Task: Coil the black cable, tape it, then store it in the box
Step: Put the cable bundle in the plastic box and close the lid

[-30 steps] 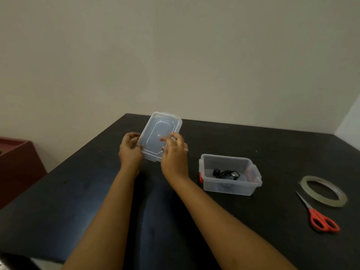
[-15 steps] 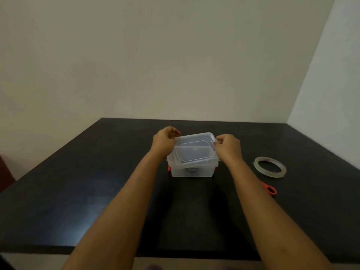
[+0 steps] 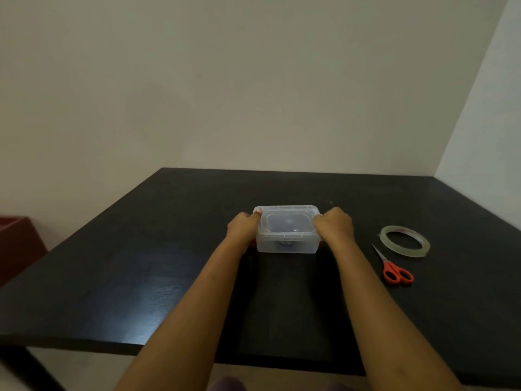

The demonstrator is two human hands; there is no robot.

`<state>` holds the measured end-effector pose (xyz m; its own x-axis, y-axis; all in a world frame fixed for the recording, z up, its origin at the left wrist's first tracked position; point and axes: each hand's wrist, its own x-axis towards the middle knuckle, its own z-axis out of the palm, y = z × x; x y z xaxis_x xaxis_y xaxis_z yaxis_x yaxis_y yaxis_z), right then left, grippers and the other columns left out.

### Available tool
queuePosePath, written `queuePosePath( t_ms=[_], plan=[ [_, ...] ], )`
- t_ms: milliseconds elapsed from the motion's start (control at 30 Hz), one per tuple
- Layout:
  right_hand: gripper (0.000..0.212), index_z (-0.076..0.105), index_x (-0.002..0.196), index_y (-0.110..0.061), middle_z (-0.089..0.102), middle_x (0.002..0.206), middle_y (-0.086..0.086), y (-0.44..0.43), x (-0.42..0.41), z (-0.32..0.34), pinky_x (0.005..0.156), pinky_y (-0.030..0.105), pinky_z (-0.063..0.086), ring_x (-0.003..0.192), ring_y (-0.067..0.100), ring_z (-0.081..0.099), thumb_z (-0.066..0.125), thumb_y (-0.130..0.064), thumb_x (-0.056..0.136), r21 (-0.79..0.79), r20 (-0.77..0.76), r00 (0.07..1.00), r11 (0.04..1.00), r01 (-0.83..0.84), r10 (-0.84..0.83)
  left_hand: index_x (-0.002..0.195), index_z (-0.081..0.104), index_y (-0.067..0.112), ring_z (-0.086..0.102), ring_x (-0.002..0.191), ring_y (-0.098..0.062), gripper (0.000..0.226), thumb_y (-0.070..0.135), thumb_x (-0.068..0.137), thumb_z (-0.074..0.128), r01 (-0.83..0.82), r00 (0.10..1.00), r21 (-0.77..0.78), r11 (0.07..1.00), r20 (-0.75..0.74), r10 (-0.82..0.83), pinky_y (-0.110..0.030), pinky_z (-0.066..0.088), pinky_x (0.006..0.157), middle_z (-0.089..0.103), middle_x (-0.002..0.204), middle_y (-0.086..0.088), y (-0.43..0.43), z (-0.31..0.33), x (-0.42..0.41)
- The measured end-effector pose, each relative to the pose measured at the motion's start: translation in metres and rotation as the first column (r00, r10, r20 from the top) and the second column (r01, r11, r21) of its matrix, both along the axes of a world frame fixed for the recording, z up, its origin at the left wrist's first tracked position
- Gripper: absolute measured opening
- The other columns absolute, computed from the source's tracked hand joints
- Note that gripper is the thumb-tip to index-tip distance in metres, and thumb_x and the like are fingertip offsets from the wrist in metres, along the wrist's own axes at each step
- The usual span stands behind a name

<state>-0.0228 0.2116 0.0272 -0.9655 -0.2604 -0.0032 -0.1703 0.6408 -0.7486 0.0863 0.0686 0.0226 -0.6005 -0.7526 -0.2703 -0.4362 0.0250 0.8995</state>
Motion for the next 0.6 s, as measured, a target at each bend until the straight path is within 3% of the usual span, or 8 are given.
queuePosePath(
  t_ms=[133, 233, 433, 600],
  plan=[
    [0.022, 0.060, 0.110, -0.008, 0.061, 0.102, 0.011, 0.006, -0.002, 0.005, 0.069, 0.032, 0.055, 0.082, 0.021, 0.061, 0.056, -0.018, 0.090, -0.199, 0.292, 0.957, 0.978, 0.058, 0.003, 0.129, 0.046, 0.016, 0.060, 0.093, -0.027, 0.055, 0.053, 0.089, 0.049, -0.010, 1.000, 0.120, 0.993, 0.003, 0.010, -0.040, 0.057, 0.078, 0.057, 0.112, -0.014, -0.006, 0.004, -0.002],
    [0.017, 0.062, 0.104, -0.011, 0.062, 0.093, 0.009, 0.011, -0.001, 0.009, 0.063, 0.026, 0.050, 0.076, 0.017, 0.059, 0.061, -0.018, 0.089, -0.292, 0.467, 0.883, 0.950, 0.106, 0.045, 0.128, 0.046, 0.014, 0.056, 0.087, -0.023, 0.051, 0.050, 0.091, 0.048, 0.017, 0.998, 0.147, 0.989, 0.056, -0.026, -0.034, 0.052, 0.077, 0.055, 0.098, -0.011, -0.008, 0.006, -0.001],
    [0.034, 0.055, 0.121, -0.014, 0.059, 0.103, 0.009, 0.022, -0.006, 0.008, 0.078, 0.034, 0.054, 0.087, 0.020, 0.058, 0.064, -0.021, 0.089, -0.390, 0.575, 0.804, 0.915, 0.104, 0.154, 0.123, 0.048, 0.006, 0.052, 0.076, -0.019, 0.057, 0.046, 0.085, 0.061, -0.005, 0.996, 0.211, 0.978, 0.089, -0.014, -0.030, 0.047, 0.072, 0.055, 0.090, -0.011, -0.017, 0.011, 0.002],
    [0.037, 0.054, 0.121, -0.013, 0.062, 0.102, 0.010, 0.029, -0.012, 0.010, 0.090, 0.039, 0.051, 0.090, 0.022, 0.060, 0.066, -0.023, 0.087, -0.355, 0.589, 0.782, 0.935, 0.024, 0.203, 0.116, 0.052, 0.004, 0.056, 0.071, -0.021, 0.049, 0.038, 0.084, 0.065, 0.003, 0.992, 0.062, 0.998, 0.126, -0.011, -0.030, 0.046, 0.054, 0.060, 0.099, -0.014, -0.015, 0.018, -0.003]
  ],
)
